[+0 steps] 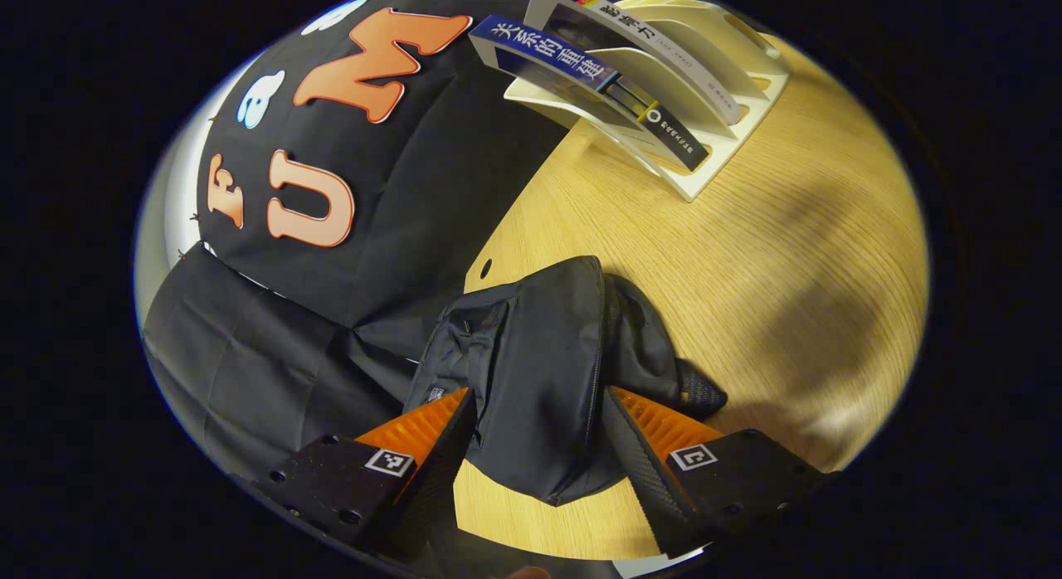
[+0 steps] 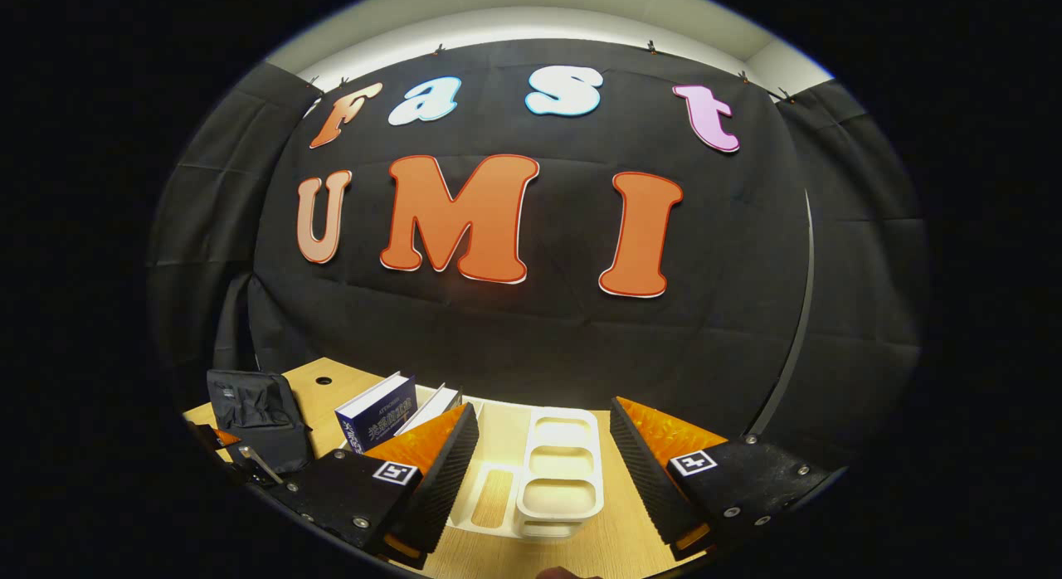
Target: Open the schoolbag, grab two books from the bookshelf and put them into the schoolbag.
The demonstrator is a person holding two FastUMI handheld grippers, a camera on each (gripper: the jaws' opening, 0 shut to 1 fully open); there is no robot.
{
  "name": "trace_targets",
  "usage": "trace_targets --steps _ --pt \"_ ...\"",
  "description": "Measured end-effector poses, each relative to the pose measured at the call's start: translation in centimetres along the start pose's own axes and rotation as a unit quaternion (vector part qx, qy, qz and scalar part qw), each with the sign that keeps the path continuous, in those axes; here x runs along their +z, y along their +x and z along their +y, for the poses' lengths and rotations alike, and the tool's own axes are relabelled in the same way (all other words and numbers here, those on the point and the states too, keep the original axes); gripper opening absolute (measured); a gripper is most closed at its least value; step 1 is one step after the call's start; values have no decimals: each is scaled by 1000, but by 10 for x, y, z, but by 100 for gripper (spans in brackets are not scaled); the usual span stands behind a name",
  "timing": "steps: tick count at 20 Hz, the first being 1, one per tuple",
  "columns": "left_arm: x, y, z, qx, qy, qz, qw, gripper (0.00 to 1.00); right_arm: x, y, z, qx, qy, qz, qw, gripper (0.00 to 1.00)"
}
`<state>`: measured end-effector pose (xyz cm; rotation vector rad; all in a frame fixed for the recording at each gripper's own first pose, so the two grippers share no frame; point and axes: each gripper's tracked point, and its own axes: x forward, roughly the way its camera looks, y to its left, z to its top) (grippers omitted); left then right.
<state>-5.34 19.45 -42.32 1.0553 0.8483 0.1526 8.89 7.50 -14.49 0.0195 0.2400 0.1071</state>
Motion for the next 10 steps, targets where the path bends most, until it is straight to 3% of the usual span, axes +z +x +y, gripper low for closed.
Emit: trace_targets --steps 2,4,7,8,10 --pt "5 15 6 4 16 -1 1000 95 -1 0 -1 -6 3 4 1000 94" --pt "-6 33 -5 -22 22 30 999 92 -1 1 4 -4 8 7 1000 94" --pt "5 38 9 -29 6 23 999 74 4 3 6 -5 -1 4 1000 94" --pt "7 39 12 -52 -3 25 998 64 4 5 10 -1 -2 10 1000 94" --pt "7 40 24 -81 -24 31 996 29 0 8 20 5 -9 27 1000 94"
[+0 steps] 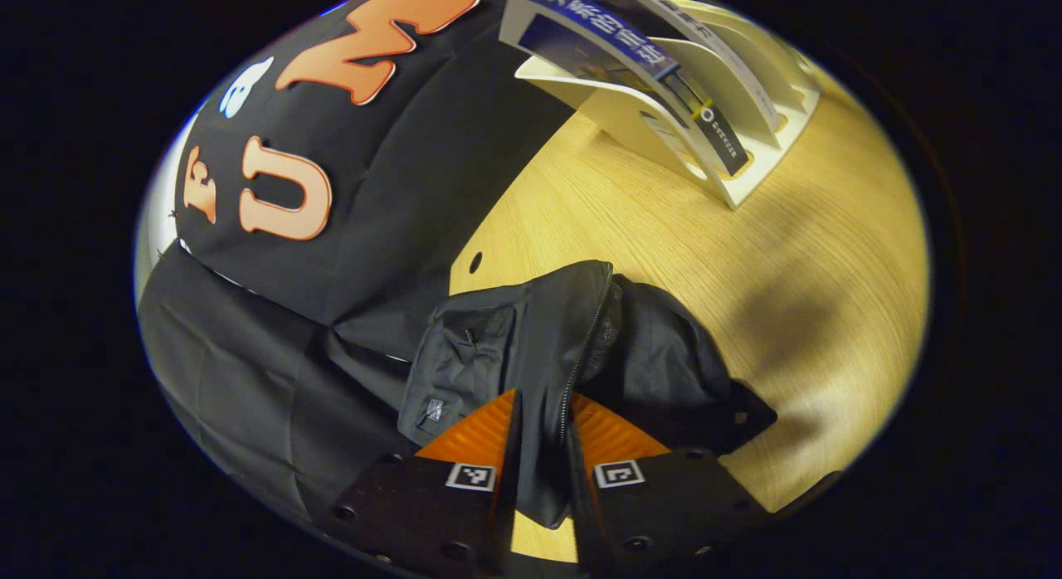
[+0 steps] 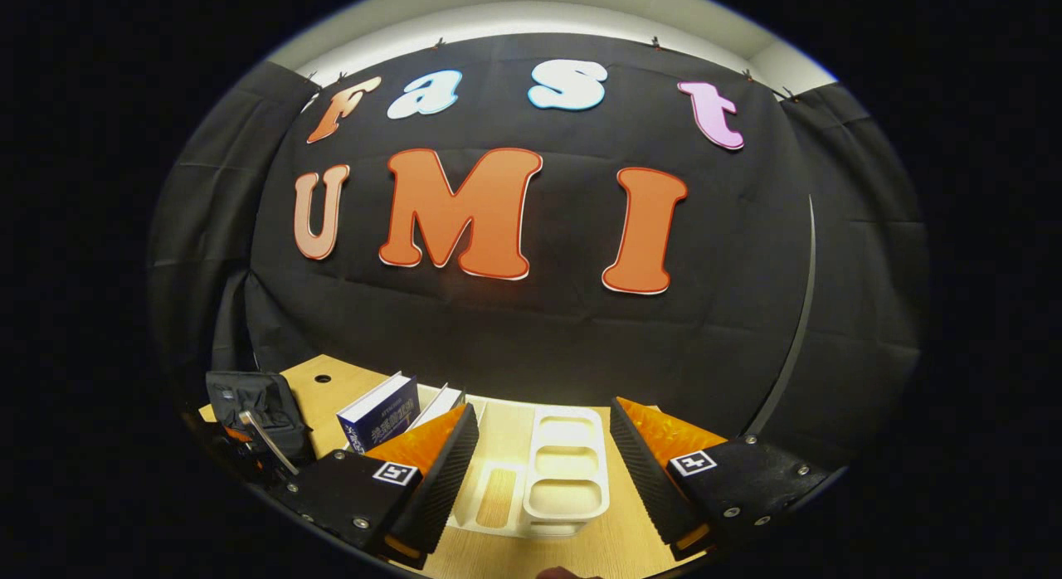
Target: Open the schoolbag, grab two books from the bookshelf and put them into the schoolbag.
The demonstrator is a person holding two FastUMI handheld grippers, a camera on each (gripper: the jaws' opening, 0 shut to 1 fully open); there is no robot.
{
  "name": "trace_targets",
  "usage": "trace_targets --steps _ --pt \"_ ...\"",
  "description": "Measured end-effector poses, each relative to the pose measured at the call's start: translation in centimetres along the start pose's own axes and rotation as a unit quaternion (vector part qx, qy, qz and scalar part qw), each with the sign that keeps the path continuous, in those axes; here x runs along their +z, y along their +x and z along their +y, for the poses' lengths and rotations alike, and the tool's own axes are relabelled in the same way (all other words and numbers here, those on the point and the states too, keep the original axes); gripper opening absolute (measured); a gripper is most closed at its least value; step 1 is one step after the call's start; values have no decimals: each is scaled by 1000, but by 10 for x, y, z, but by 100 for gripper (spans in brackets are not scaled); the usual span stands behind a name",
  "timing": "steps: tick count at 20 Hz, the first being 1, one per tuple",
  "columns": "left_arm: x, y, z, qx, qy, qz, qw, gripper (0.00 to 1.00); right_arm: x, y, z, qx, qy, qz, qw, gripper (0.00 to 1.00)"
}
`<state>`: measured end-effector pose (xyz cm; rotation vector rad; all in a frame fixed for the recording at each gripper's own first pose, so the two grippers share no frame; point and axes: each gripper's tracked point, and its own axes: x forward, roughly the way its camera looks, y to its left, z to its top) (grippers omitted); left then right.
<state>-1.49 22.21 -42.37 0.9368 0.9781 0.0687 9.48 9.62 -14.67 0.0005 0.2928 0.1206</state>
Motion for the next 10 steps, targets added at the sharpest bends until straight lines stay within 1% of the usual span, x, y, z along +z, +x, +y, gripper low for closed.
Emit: trace_targets --steps 1,3,6,7,8,9,10 --pt "3 -4 7 -10 -4 -5 1000 15 -1 1 7 4 -3 8 1000 94" --pt "9 -7 24 -32 -13 -17 999 8 0 4 23 17 -7 23 1000 94" --pt "14 -11 36 -127 -31 -14 991 8 -13 11 55 38 -5 80 996 95" --pt "17 -12 45 -146 -26 -19 989 8 -14 11 64 42 -11 90 995 95" --pt "20 -15 58 -170 -16 -27 985 6 -8 13 79 47 -28 92 994 95" --pt "22 -18 65 -195 -12 -36 980 7 -4 13 95 53 -33 99 993 95" --pt "24 -19 78 -222 -8 -44 974 7 -7 15 104 46 -35 120 991 95"
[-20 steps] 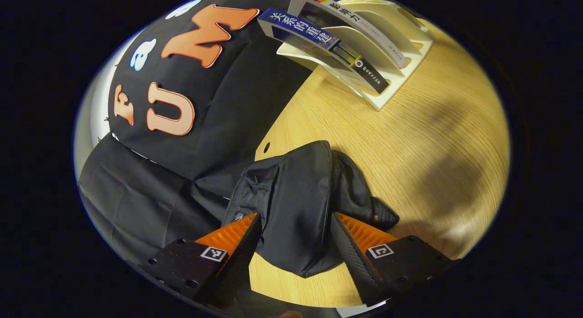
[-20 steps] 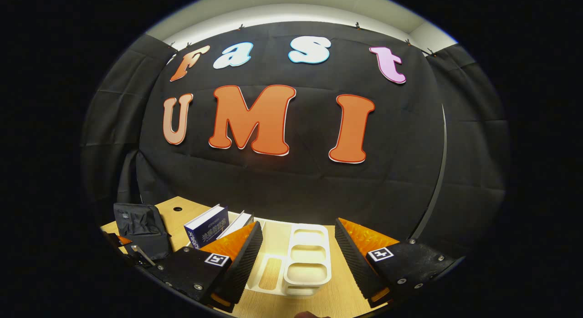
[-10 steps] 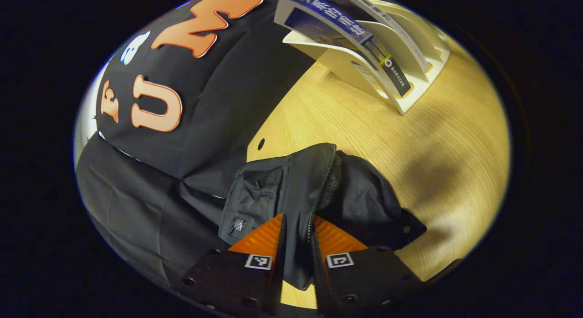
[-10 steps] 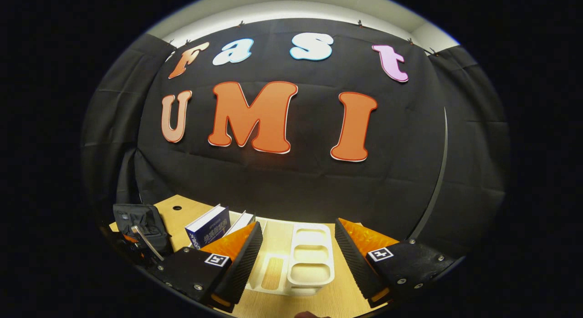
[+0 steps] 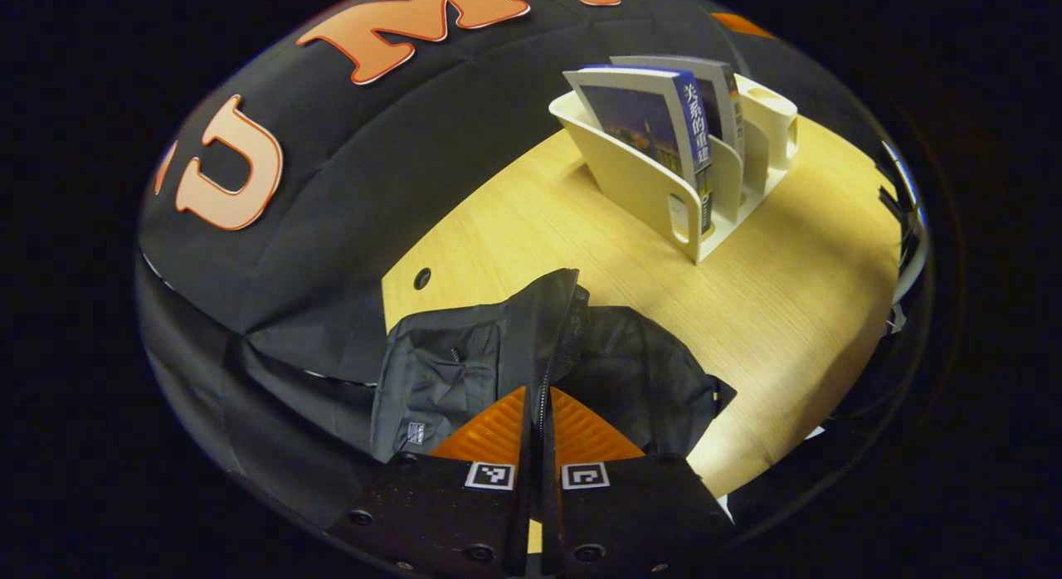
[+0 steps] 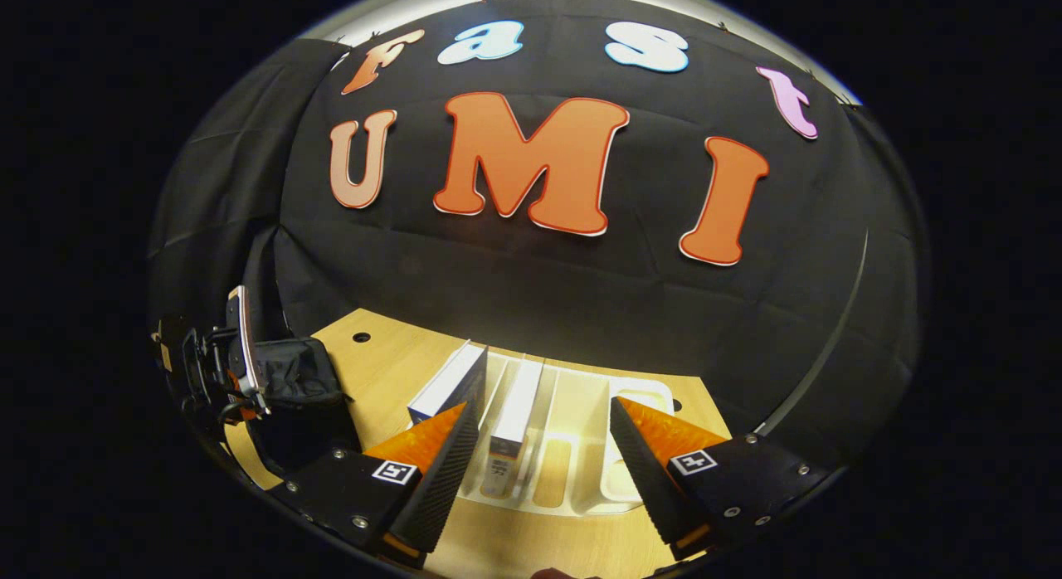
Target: Open the schoolbag, grab two books from the bookshelf and put them into the schoolbag.
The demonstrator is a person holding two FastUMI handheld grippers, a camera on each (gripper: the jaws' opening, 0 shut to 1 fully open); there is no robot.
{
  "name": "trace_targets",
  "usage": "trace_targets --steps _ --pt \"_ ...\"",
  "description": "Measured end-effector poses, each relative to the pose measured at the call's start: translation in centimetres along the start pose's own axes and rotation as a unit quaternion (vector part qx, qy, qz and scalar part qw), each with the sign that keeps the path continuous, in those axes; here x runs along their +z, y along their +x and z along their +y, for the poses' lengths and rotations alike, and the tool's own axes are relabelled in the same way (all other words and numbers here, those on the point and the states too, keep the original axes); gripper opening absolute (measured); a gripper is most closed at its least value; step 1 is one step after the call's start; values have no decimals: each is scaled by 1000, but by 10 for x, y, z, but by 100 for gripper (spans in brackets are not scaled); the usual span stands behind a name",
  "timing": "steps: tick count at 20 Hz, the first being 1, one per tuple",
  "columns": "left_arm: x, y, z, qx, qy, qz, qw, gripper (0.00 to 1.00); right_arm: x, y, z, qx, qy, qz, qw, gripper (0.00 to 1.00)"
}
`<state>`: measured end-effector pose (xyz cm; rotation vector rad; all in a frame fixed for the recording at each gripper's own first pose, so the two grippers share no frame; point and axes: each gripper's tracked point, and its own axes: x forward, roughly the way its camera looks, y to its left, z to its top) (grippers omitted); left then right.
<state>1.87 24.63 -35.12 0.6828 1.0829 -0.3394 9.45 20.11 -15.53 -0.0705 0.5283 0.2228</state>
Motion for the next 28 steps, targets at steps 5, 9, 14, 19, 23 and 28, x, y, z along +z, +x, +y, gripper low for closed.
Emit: trace_targets --steps 5,9,14,19,23,28 --pt "7 -23 50 -97 -14 -25 995 7 32 8 53 -19 -11 47 999 95" --pt "20 -37 94 -135 -33 -40 989 7 50 13 81 -10 -18 98 995 95" --pt "28 -42 112 -152 -38 -30 987 7 21 66 103 47 -1 239 970 95" --pt "32 -36 105 -145 -56 -21 988 7 -21 113 100 65 66 374 923 94" --pt "27 -33 101 -134 -75 -3 988 7 -50 136 97 62 80 441 892 77" --pt "20 -39 95 -126 -92 16 988 7 -57 140 93 40 123 473 872 34"
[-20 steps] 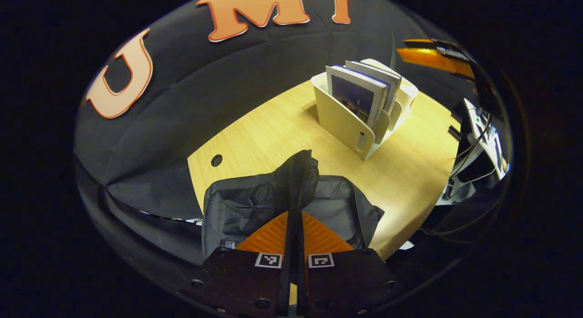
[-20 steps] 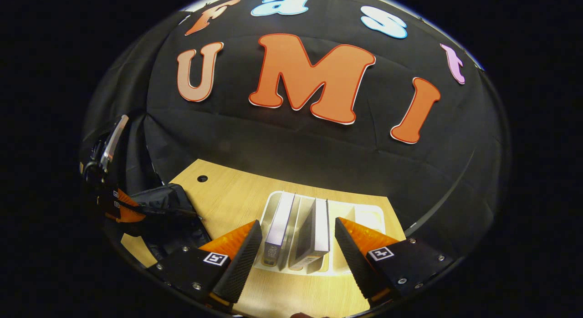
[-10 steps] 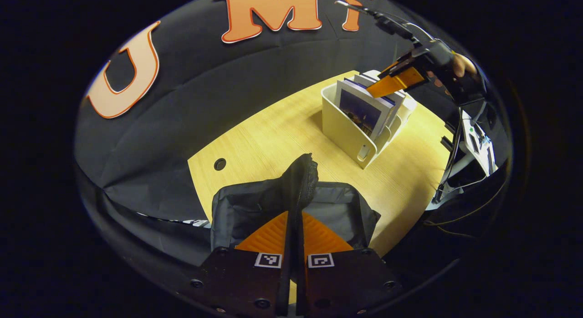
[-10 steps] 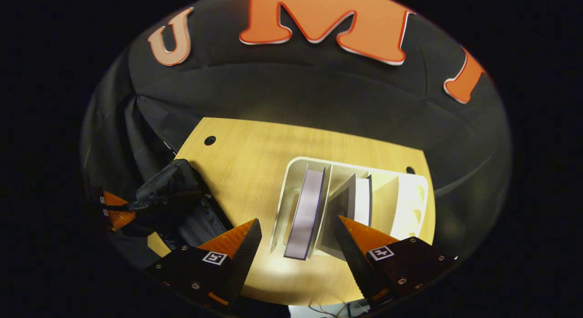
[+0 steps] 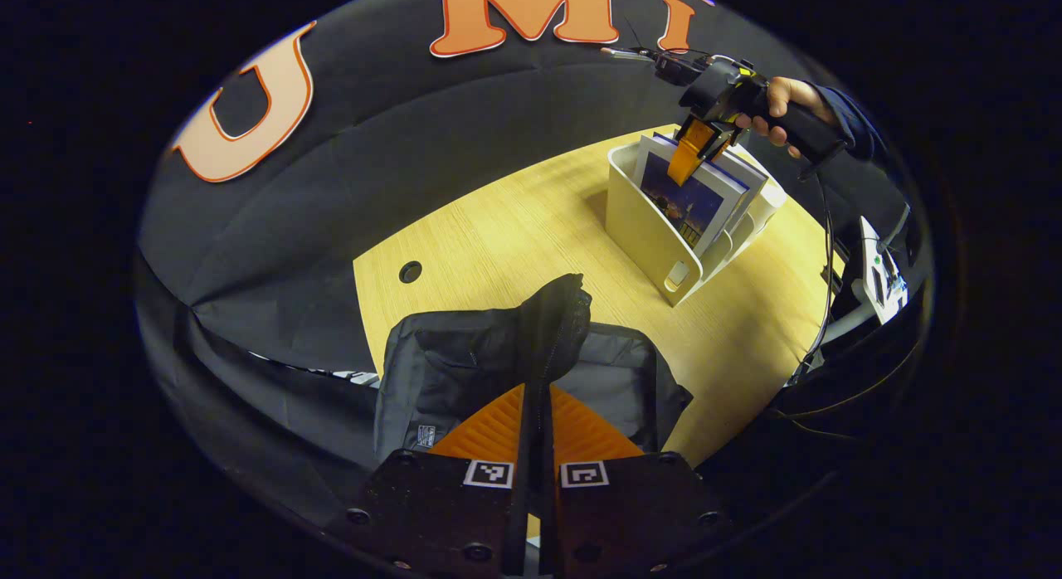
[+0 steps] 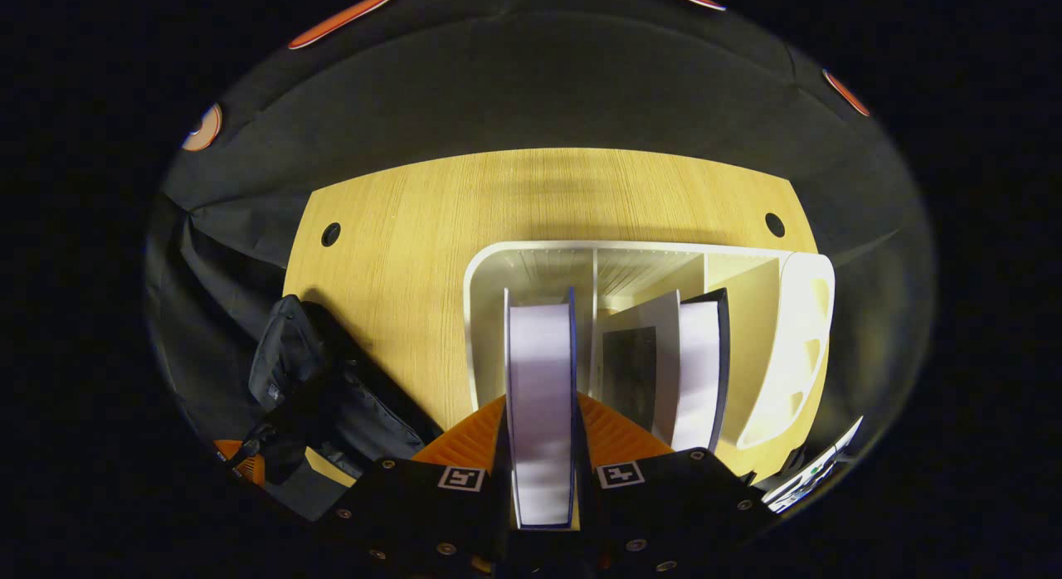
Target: Open the schoolbag, grab two books from the bookshelf and put them into the schoolbag.
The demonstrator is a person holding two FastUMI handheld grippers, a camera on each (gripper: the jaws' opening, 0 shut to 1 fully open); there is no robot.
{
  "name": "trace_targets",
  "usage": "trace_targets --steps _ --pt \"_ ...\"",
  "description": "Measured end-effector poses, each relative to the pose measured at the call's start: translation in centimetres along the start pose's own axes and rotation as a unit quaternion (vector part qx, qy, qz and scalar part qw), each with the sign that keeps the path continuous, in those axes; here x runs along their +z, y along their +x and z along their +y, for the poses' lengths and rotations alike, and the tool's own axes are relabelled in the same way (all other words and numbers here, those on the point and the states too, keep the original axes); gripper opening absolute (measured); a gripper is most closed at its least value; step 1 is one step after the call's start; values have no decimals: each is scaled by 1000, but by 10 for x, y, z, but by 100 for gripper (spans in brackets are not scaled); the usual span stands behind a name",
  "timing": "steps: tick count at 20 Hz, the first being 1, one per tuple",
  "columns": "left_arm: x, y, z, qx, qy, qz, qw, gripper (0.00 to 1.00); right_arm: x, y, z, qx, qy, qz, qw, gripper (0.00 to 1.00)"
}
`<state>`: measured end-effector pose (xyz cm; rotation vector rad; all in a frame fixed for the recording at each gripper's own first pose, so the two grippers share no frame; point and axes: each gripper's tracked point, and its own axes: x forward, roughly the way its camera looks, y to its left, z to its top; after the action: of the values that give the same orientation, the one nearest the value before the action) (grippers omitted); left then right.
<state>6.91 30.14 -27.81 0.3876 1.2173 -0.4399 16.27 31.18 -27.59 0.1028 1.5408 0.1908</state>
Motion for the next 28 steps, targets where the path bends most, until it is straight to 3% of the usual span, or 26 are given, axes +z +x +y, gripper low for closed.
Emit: trace_targets --steps 1,2,6,7,8,12,15,20,24,28 --pt "0 0 1 1 -1 1 1000 7 0 -9 0 8 2 -4 1000 24" --pt "0 -1 0 1 -1 1 1000 7 -3 -26 2 23 4 -16 1000 32" --pt "6 -3 -2 2 8 -3 1000 7 -12 -84 -6 53 16 -61 997 30" --pt "8 -4 -2 2 10 -5 1000 7 -15 -96 -10 59 21 -70 996 21" --pt "11 -5 -1 6 11 -8 1000 7 -20 -112 -18 66 29 -83 994 29" --pt "16 -7 -4 -2 14 -12 1000 5 -43 -165 -38 92 64 -133 985 29" --pt "17 -8 -7 -7 17 -14 1000 4 -65 -187 -30 138 98 -147 975 29" --pt "18 -13 -12 -20 21 -20 999 4 -104 -174 4 223 136 -136 956 28" --pt "20 -12 -12 -23 15 -17 999 3 -148 -135 78 307 152 -109 933 27" --pt "24 -12 -18 -28 3 -25 999 3 -155 -94 117 344 192 -111 912 27"
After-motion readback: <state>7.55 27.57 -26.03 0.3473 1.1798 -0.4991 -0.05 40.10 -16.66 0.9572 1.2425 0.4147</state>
